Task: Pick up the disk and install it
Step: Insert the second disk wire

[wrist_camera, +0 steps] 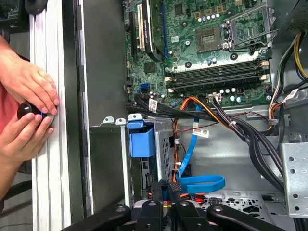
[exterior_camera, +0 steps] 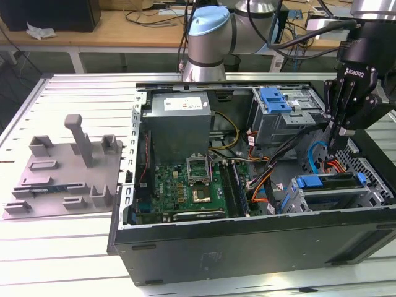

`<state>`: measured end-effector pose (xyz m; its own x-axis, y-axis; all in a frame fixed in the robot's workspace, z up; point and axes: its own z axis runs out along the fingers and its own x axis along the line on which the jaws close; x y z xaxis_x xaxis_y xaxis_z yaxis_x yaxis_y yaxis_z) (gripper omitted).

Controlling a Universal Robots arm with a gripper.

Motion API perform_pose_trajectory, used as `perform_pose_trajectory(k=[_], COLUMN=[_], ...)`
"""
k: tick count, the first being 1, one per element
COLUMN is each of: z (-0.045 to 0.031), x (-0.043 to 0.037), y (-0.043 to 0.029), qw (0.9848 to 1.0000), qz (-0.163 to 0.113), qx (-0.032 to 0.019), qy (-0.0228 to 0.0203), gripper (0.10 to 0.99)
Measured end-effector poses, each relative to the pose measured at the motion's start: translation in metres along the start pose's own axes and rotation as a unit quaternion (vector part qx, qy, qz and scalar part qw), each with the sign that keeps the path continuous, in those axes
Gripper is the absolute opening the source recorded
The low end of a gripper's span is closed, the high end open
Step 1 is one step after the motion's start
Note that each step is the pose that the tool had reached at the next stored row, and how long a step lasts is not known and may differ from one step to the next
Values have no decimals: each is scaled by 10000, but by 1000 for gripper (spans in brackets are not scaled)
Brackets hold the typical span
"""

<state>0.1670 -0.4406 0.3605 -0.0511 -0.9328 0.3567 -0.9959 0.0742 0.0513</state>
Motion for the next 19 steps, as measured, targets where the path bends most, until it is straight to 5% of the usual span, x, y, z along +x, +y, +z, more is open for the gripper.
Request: perform_pose_trajectory(k=[10, 15, 19], z=[9, 33, 61], x=[23, 85, 160], y=[1, -1, -2], qw=[10000, 10000, 9997], qz=[23, 48, 90], qx=[14, 85, 200], qy=[0, -14, -90], gripper=[161, 161, 161])
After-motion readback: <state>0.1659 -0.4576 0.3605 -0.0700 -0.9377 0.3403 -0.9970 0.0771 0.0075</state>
